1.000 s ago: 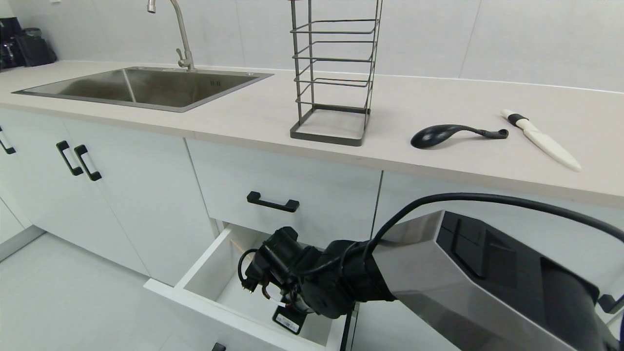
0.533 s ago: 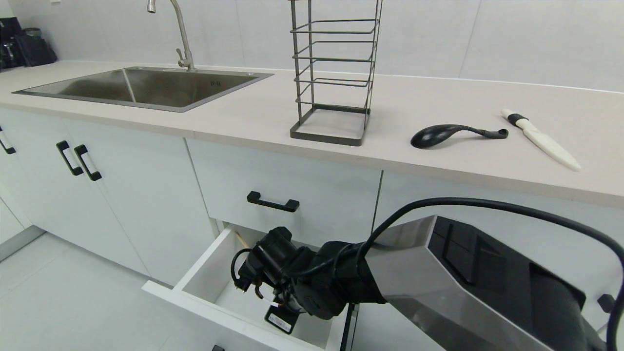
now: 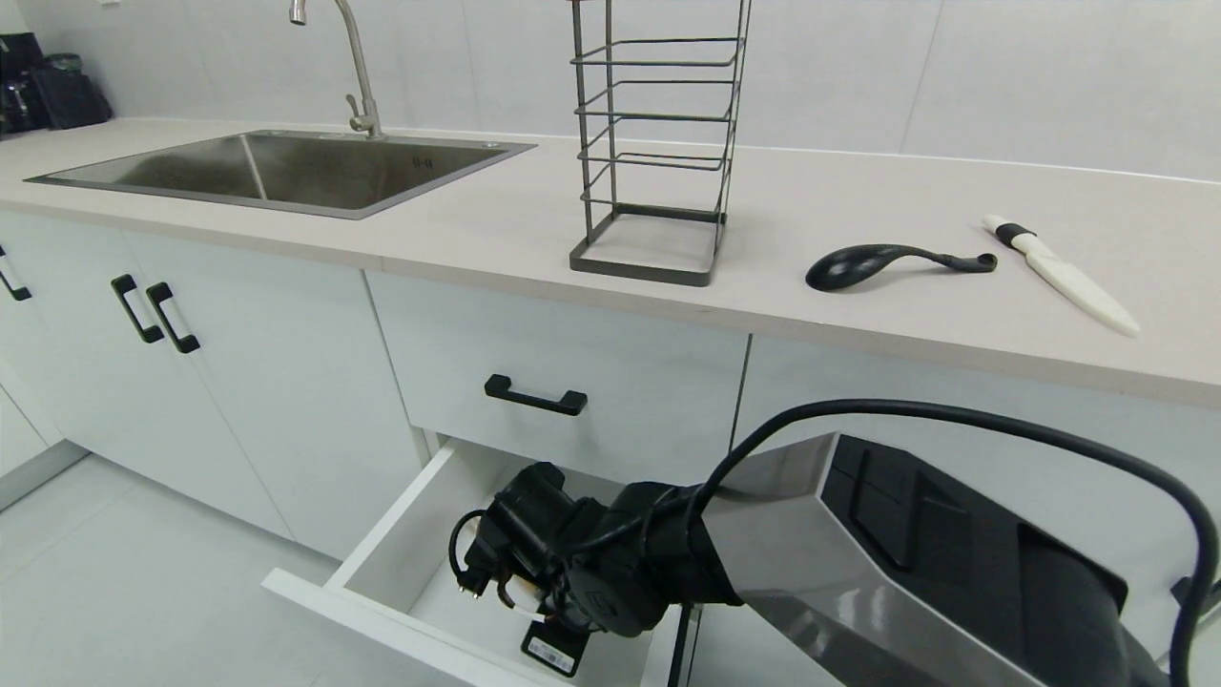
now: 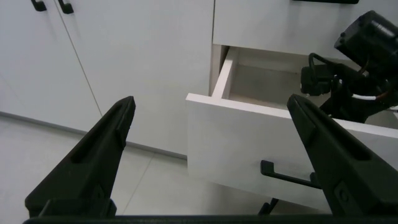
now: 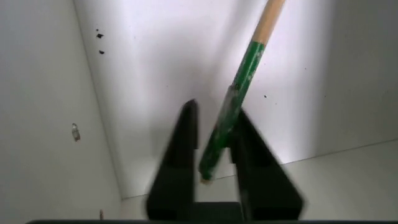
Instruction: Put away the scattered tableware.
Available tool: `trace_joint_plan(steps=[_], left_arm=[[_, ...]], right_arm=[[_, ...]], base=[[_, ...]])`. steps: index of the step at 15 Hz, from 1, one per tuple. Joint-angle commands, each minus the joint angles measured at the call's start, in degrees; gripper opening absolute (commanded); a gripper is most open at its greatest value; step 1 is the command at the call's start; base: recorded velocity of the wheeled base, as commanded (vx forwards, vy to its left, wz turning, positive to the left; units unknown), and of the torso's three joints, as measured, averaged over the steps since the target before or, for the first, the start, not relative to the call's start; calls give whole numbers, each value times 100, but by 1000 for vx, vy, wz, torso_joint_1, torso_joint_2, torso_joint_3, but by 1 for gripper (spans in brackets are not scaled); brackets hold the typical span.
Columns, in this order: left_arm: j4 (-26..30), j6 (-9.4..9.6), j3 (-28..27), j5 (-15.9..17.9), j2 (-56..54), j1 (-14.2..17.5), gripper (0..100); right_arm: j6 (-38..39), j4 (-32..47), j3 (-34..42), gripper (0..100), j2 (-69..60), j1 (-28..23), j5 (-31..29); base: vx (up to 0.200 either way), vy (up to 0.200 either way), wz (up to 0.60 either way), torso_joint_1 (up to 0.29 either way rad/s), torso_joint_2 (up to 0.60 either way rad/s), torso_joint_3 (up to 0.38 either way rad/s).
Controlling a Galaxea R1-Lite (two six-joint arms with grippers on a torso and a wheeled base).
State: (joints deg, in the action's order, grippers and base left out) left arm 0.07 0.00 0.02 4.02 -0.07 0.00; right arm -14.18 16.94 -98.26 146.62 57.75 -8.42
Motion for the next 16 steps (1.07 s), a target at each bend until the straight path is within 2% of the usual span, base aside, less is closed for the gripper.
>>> trace_joint_plan(steps=[1, 12, 16], left_arm=[[1, 0, -2, 2, 7, 0, 100], [1, 0, -2, 2, 7, 0, 100], [1, 0, -2, 2, 7, 0, 100]], right_arm=[[12, 11, -1, 100, -256, 0, -19], [170, -25, 1054, 100, -2401, 492, -28], [565, -649, 1819, 100, -3069, 553, -1]], base=[[0, 0, 0, 0, 0, 0], [0, 0, 0, 0, 0, 0], [0, 0, 0, 0, 0, 0]])
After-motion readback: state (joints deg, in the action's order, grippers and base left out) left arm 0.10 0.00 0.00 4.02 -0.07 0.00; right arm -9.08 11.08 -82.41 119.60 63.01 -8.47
